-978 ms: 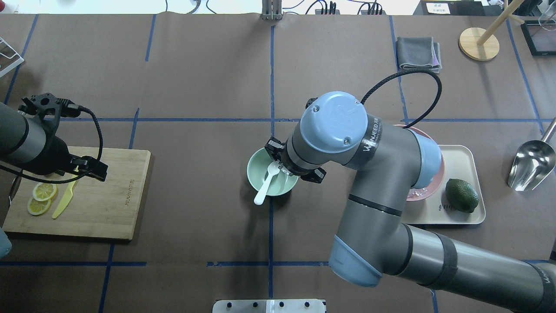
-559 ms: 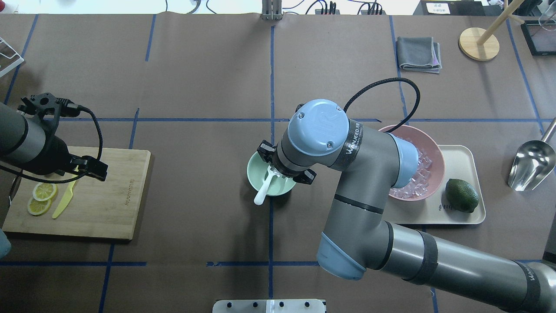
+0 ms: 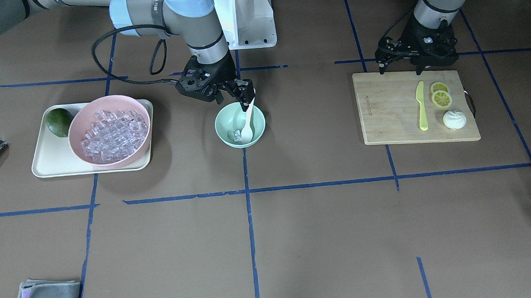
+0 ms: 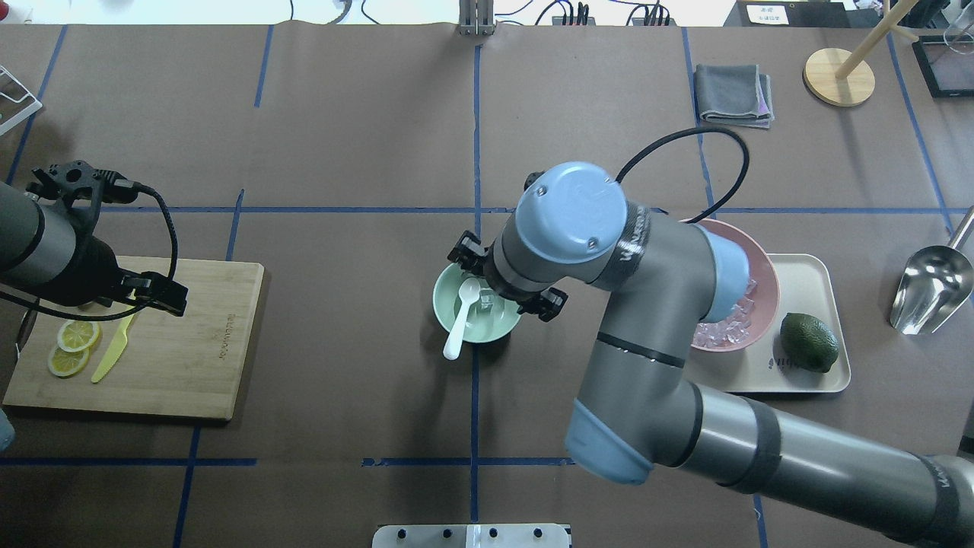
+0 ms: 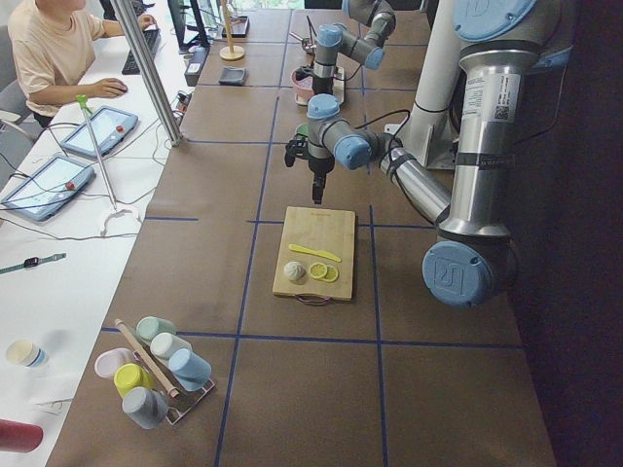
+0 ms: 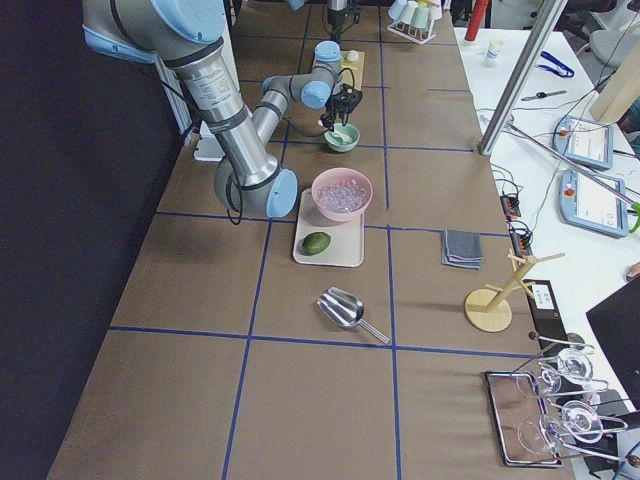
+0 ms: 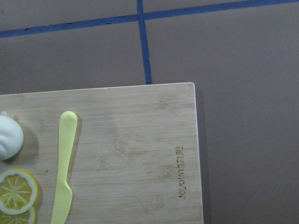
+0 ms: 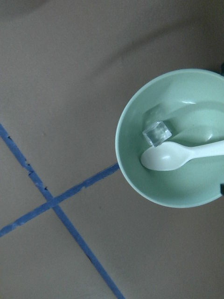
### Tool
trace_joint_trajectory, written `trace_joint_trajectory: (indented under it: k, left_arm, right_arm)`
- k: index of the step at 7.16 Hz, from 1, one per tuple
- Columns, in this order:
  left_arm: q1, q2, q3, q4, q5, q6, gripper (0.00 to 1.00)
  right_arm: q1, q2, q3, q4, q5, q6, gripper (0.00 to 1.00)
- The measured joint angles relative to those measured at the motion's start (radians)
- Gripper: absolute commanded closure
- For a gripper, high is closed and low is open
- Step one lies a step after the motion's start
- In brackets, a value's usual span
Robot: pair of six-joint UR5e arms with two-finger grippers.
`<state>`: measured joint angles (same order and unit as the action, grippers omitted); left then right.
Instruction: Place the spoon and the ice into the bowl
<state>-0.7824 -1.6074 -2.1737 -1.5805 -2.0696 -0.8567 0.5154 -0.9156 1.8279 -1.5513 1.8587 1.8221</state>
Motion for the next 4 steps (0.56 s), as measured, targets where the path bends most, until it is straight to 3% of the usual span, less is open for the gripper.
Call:
trace_joint_trajectory:
  k: [2,4]
  left_arm:
    - [-0.021,0.065,-0.037,0.001,-0.001,0.033,0.0]
    - [-0.102,0.101,-0.037,0.008,-0.025,0.158,0.0]
  right_arm:
    - [0.142,-0.199,0.231,-0.087,0.126,-0.148,0.0]
    - [0.316,-0.455,0.359,-0.103,0.233,-0.452,0.0]
